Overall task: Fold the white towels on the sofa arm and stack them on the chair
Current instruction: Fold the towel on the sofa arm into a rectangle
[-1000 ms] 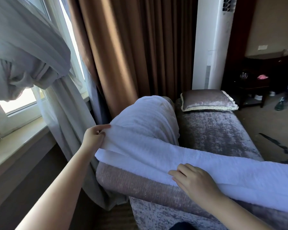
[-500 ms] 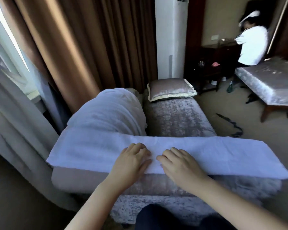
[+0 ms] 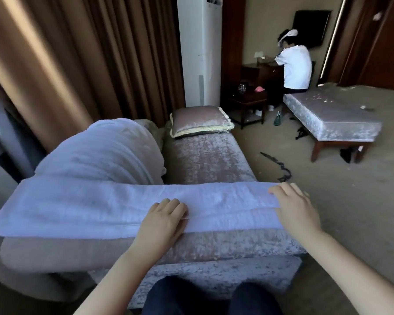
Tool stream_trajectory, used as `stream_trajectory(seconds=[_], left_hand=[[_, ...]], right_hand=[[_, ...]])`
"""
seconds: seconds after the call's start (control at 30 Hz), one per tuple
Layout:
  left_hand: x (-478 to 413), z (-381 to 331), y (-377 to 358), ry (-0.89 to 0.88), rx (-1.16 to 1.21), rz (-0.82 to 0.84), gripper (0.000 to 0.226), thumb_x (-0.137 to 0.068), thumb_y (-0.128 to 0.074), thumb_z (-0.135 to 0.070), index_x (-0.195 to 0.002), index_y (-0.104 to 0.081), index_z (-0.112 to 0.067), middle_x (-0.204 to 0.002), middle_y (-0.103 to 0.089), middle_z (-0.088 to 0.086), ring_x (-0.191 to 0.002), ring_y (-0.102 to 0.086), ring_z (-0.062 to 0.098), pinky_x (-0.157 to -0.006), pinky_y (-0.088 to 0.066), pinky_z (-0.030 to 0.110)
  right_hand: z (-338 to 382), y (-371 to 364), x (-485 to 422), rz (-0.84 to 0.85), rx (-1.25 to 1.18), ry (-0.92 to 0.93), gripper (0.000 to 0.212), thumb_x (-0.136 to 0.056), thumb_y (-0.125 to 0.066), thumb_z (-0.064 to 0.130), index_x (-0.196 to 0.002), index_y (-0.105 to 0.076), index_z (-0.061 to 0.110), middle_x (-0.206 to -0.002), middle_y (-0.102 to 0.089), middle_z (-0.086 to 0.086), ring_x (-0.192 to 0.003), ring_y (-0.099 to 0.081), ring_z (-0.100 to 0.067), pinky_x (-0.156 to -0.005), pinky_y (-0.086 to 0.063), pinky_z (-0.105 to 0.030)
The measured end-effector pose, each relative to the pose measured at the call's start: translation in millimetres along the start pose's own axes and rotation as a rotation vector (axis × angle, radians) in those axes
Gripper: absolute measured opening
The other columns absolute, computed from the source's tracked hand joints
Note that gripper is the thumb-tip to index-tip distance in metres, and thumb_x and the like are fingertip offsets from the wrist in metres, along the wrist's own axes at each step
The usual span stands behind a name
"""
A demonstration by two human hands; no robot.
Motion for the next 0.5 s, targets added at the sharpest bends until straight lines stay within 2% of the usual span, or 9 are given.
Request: stream_trajectory(seconds=[0.1,0.2,0.27,0.33,0.4,0.43,0.5], left_hand=[[-0.9,-4.0,7.0,-0.025,0.010,-0.013,0.006,-0.086,-0.045,-0.021,-0.086,-0.051,-0.018,-0.077,-0.050,-0.003,-0.064,-0.045,0.017,-0.058,-0.035,0.029],[0.1,-5.8,14.9,-0.022,0.041,-0.024,0.009,-0.087,-0.045,-0.020,-0.086,-0.054,-0.017,-0.079,-0.051,-0.003,-0.066,-0.043,0.016,-0.060,-0.033,0.029],[4.5,-6.2,12.8,-0.038,0.035,0.018,0.004,-0.085,-0.046,-0.021,-0.087,-0.049,-0.019,-0.079,-0.049,-0.005,-0.067,-0.042,0.016,-0.057,-0.037,0.028],[9.7,-6.5,6.9,-0.057,0.030,0.081,0.006,-0.085,-0.049,-0.026,-0.087,-0.045,-0.020,-0.079,-0.047,-0.006,-0.068,-0.039,0.015,-0.054,-0.040,0.029],[9.9,-6.4,6.1,-0.031,0.062,0.148,0.019,-0.090,-0.052,-0.040,-0.087,-0.050,-0.021,-0.078,-0.048,-0.009,-0.067,-0.042,0.014,-0.056,-0.040,0.028],[6.0,-6.7,8.9,-0.006,0.089,0.164,0.027,-0.092,-0.049,-0.048,-0.087,-0.054,-0.022,-0.077,-0.049,-0.011,-0.067,-0.044,0.012,-0.058,-0.041,0.027],[-10.5,-8.5,16.2,0.038,0.167,0.139,0.035,-0.096,-0.041,-0.051,-0.089,-0.060,-0.023,-0.077,-0.053,-0.013,-0.069,-0.049,0.009,-0.061,-0.044,0.028]], right_hand=[[-14.9,15.7,3.3,-0.091,-0.117,-0.030,0.048,-0.046,-0.062,-0.026,-0.082,-0.066,0.005,-0.081,-0.059,-0.009,-0.081,-0.044,-0.024,-0.047,-0.046,-0.034],[-21.0,34.4,9.6,-0.174,-0.171,0.061,0.042,-0.053,-0.046,-0.023,-0.081,-0.068,0.001,-0.081,-0.061,-0.009,-0.080,-0.045,-0.022,-0.049,-0.047,-0.034],[-22.8,32.2,22.7,-0.132,-0.166,0.091,0.048,-0.050,-0.053,-0.029,-0.083,-0.069,0.002,-0.082,-0.061,-0.007,-0.080,-0.045,-0.021,-0.053,-0.046,-0.034],[-25.1,21.7,39.3,-0.022,-0.177,0.089,0.052,-0.047,-0.064,-0.028,-0.086,-0.069,0.005,-0.086,-0.059,-0.003,-0.082,-0.049,-0.021,-0.061,-0.047,-0.032],[-28.1,15.5,50.4,0.036,-0.227,0.101,0.037,-0.064,-0.065,-0.011,-0.094,-0.068,0.010,-0.092,-0.059,0.001,-0.086,-0.053,-0.020,-0.071,-0.047,-0.029],[-31.1,15.4,53.0,0.059,-0.259,0.112,0.026,-0.075,-0.059,0.003,-0.098,-0.067,0.013,-0.095,-0.058,0.003,-0.089,-0.055,-0.018,-0.075,-0.045,-0.028],[-33.6,20.7,51.2,0.100,-0.320,0.126,0.025,-0.089,-0.048,0.025,-0.101,-0.068,0.015,-0.097,-0.059,0.007,-0.091,-0.057,-0.015,-0.079,-0.045,-0.028]])
Point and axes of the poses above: each hand's wrist, its own x-axis away from the middle knuckle, its own y-axis out of the back of the hand, z = x × y, the point moved 1 cm from there along -x, towards the middle knuckle
